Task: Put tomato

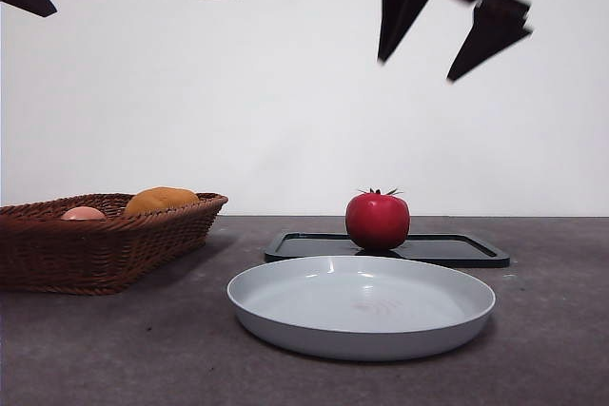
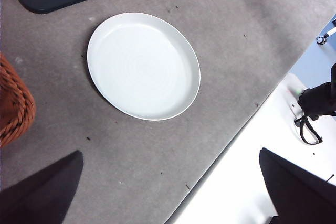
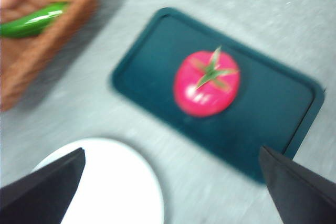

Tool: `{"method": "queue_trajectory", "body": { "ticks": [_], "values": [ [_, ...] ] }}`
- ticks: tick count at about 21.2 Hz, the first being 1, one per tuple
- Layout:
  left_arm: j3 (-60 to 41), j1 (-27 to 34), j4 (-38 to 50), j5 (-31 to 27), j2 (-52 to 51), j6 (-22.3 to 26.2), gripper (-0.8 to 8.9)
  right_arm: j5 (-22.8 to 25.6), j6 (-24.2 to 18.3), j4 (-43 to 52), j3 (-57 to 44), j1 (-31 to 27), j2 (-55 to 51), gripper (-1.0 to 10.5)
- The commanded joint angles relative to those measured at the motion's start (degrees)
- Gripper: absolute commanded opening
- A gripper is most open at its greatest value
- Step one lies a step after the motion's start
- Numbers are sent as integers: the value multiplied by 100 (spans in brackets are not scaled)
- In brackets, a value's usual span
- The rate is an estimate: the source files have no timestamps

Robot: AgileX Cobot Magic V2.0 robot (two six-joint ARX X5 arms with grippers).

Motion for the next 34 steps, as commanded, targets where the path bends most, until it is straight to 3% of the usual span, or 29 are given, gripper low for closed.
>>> {"method": "queue_trajectory", "body": {
  "ticks": [1,10,15,29,31,34],
  "values": [
    [109,-24,42,52,33,68,531,-37,-44,-332,87,31,-352,544],
    [109,-24,39,52,33,68,531,-520,146,-573,-1888,205,-2691,544],
    [109,-24,35,52,33,68,531,-1056,297,-791,-2782,389,-3810,544],
    [109,-24,42,52,33,68,530,-1043,297,-1078,-2833,437,-4177,543],
    [109,-24,42,52,33,68,515,-1045,299,-1086,-2833,437,-4177,497],
    [109,-24,42,52,33,68,362,-1045,299,-1088,-2833,437,-4177,264]
  ]
}}
